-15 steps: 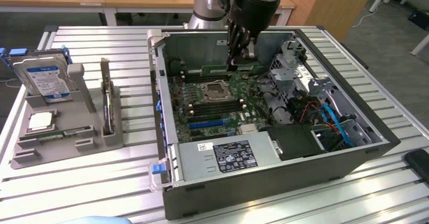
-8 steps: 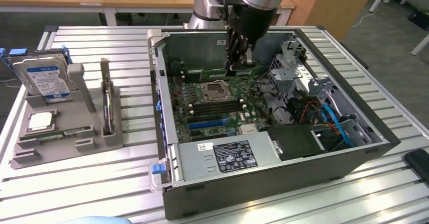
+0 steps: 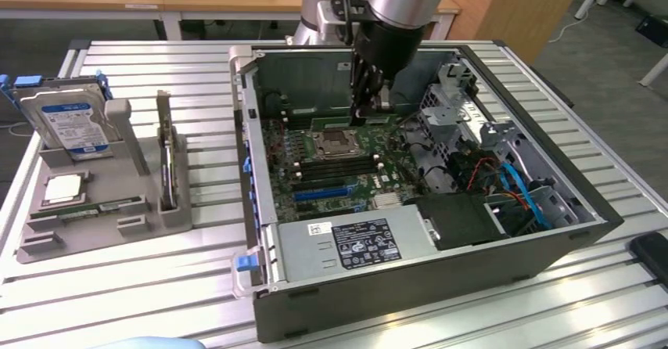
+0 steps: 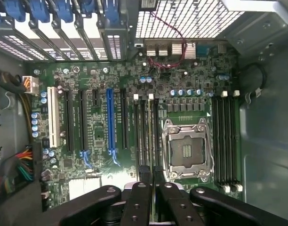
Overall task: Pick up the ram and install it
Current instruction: 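Insert the ram into the slot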
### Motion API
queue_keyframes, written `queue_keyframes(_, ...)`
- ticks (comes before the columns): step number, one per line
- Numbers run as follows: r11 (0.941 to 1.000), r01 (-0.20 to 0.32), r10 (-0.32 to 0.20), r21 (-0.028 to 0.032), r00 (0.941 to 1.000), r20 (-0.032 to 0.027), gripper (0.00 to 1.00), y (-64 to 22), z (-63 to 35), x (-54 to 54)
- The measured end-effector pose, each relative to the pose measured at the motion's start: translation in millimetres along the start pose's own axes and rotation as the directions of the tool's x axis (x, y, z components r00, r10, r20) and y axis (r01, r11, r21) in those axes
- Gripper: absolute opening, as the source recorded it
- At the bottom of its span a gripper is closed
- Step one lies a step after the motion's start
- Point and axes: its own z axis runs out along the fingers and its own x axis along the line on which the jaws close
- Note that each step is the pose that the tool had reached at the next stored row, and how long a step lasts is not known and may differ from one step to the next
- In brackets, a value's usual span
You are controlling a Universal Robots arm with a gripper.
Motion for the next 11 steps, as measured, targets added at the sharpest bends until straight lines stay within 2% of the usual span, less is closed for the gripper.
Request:
queue_keyframes(2,1.0,0.0,0.0,-0.0022,1.0,-0.0003,0.13,-0.1,2.7,0.2)
queue_keyframes(3,1.0,-0.001,0.001,-0.006,1.0,-0.0008,0.13,-0.2,2.7,0.2)
queue_keyframes(11,1.0,-0.001,0.001,-0.0058,1.0,-0.0004,0.13,-1.0,6.3,0.5)
